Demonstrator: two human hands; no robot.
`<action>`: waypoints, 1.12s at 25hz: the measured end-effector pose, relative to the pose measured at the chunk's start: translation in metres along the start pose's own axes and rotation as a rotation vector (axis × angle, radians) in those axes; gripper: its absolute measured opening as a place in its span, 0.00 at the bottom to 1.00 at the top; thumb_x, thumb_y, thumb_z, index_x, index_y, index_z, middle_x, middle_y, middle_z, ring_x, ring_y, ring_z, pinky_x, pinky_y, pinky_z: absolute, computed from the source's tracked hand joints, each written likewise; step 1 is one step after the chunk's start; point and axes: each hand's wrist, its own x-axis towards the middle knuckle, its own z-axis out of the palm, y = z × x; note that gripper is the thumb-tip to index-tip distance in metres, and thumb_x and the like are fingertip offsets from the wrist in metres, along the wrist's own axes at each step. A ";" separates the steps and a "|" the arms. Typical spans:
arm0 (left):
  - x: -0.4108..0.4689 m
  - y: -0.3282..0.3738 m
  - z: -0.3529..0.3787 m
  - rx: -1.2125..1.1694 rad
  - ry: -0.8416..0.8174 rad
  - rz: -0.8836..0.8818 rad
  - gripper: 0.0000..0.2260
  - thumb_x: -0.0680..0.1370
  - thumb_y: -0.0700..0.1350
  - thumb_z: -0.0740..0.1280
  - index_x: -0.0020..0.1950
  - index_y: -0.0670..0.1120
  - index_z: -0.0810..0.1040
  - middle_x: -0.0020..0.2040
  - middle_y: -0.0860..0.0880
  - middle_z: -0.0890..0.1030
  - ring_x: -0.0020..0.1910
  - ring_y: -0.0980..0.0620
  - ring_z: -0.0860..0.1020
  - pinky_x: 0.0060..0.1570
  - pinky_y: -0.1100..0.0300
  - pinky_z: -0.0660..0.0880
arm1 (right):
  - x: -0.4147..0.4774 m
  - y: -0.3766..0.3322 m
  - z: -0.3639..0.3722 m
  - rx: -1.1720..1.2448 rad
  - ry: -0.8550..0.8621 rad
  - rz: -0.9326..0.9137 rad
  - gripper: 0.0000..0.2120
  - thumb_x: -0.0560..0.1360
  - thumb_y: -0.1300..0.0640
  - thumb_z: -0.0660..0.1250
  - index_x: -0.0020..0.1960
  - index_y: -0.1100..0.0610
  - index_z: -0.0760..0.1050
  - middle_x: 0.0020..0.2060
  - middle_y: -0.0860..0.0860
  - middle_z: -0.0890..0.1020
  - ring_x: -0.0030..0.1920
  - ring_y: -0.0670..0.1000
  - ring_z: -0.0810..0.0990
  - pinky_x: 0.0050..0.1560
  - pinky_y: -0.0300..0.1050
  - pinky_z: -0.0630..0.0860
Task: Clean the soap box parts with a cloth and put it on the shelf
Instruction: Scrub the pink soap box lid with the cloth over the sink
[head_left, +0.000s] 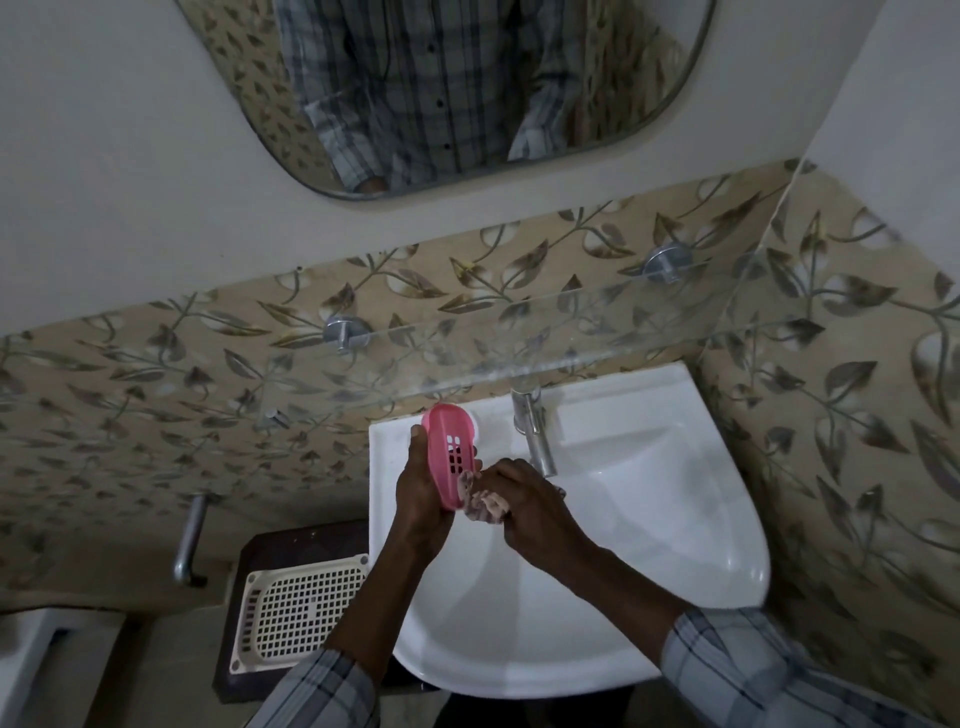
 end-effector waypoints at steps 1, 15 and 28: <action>-0.002 -0.001 0.001 -0.010 0.004 -0.007 0.29 0.80 0.63 0.56 0.63 0.39 0.76 0.48 0.38 0.82 0.45 0.43 0.81 0.52 0.49 0.78 | 0.001 -0.010 0.001 0.040 0.033 0.042 0.22 0.67 0.73 0.66 0.59 0.61 0.80 0.53 0.57 0.82 0.54 0.56 0.79 0.56 0.41 0.76; -0.012 -0.029 0.006 0.018 -0.084 0.065 0.24 0.82 0.59 0.55 0.65 0.43 0.78 0.59 0.41 0.84 0.58 0.44 0.83 0.52 0.55 0.81 | 0.058 -0.037 -0.006 0.178 0.304 0.377 0.08 0.75 0.63 0.70 0.53 0.65 0.81 0.46 0.60 0.84 0.47 0.56 0.83 0.49 0.42 0.78; 0.005 -0.018 -0.007 -0.024 0.028 0.122 0.26 0.83 0.59 0.54 0.72 0.43 0.72 0.57 0.40 0.84 0.53 0.43 0.83 0.47 0.52 0.82 | 0.045 -0.015 -0.014 -0.034 -0.245 0.473 0.06 0.75 0.57 0.69 0.47 0.61 0.81 0.45 0.58 0.85 0.45 0.56 0.84 0.45 0.44 0.81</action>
